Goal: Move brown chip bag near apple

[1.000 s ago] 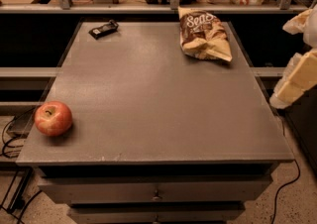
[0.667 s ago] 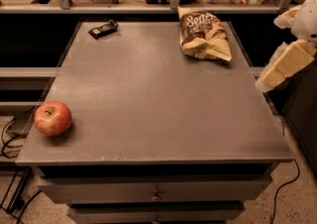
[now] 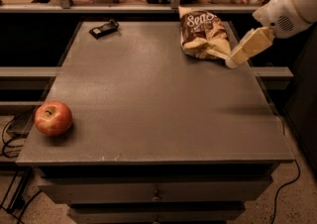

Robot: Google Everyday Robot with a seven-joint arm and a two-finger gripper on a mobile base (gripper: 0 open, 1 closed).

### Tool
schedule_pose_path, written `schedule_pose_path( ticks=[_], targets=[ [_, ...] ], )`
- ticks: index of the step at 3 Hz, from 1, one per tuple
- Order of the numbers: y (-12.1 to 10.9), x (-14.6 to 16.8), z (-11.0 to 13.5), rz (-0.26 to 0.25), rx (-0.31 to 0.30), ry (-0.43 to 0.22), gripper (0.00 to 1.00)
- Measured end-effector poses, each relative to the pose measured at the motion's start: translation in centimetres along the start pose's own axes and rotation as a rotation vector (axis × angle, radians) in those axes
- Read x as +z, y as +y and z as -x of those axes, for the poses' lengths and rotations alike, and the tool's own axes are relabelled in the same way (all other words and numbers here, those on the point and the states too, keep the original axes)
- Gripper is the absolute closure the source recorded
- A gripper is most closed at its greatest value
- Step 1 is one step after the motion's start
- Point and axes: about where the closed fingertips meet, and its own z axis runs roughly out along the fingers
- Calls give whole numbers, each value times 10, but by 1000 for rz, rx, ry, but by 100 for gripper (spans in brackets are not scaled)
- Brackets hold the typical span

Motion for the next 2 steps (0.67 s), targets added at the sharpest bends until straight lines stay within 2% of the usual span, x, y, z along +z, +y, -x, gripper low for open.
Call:
schedule_pose_path(
  ticks=[1, 2],
  targets=[
    [-3, 6, 0, 2, 8, -4, 0],
    [-4, 11, -5, 0, 60, -2, 0]
  ],
)
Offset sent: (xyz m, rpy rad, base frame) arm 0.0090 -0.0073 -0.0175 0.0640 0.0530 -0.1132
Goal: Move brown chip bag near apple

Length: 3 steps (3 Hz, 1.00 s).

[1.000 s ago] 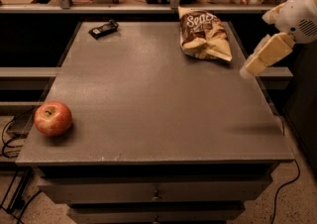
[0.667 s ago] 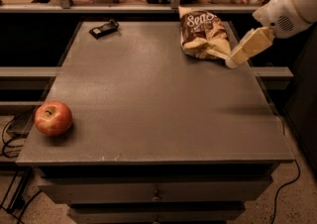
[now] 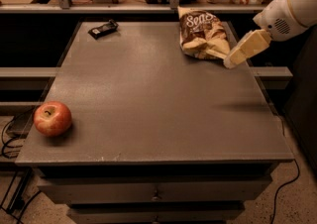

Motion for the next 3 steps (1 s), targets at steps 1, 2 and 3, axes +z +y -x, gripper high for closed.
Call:
schedule_pose_path(
  ticks=[1, 2, 3],
  targets=[
    [-3, 16, 7, -31, 41, -23, 0],
    [-18, 43, 22, -60, 62, -91, 0],
    [-43, 77, 28, -80, 88, -145, 0]
  ],
)
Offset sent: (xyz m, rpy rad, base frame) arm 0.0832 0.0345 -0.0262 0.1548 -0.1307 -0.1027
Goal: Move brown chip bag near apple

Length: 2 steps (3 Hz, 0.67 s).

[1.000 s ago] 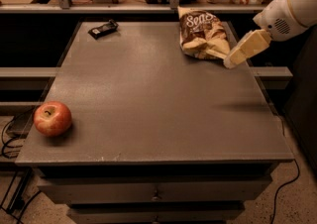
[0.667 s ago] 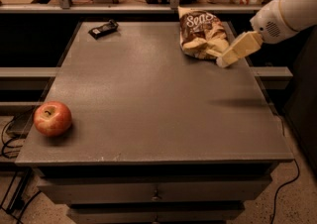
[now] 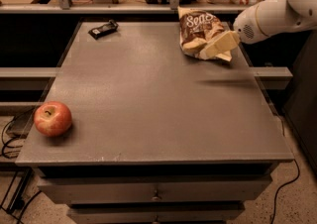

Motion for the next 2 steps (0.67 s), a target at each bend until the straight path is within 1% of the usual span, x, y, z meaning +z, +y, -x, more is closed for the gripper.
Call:
schedule_pose_path(
  ticks=[1, 2],
  targets=[
    [-19, 35, -4, -8, 39, -27, 0],
    [-27, 65, -10, 12, 74, -28, 0]
  ],
)
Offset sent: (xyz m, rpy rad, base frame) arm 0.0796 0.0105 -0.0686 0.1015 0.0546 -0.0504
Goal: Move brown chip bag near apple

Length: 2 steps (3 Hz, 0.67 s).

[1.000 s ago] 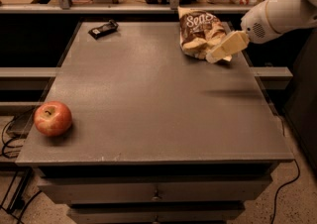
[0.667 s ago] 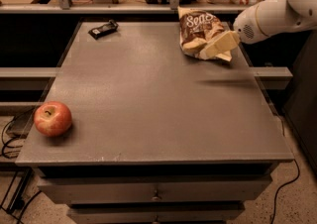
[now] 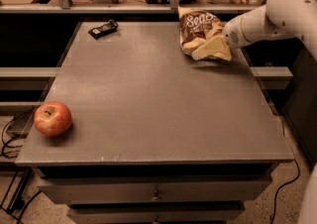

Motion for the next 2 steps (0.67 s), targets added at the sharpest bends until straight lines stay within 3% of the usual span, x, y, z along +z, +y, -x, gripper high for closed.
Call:
schedule_pose_path(
  ticks=[1, 2],
  targets=[
    [-2, 10, 1, -3, 0, -6, 19],
    [-1, -5, 19, -44, -50, -28, 42]
  ],
)
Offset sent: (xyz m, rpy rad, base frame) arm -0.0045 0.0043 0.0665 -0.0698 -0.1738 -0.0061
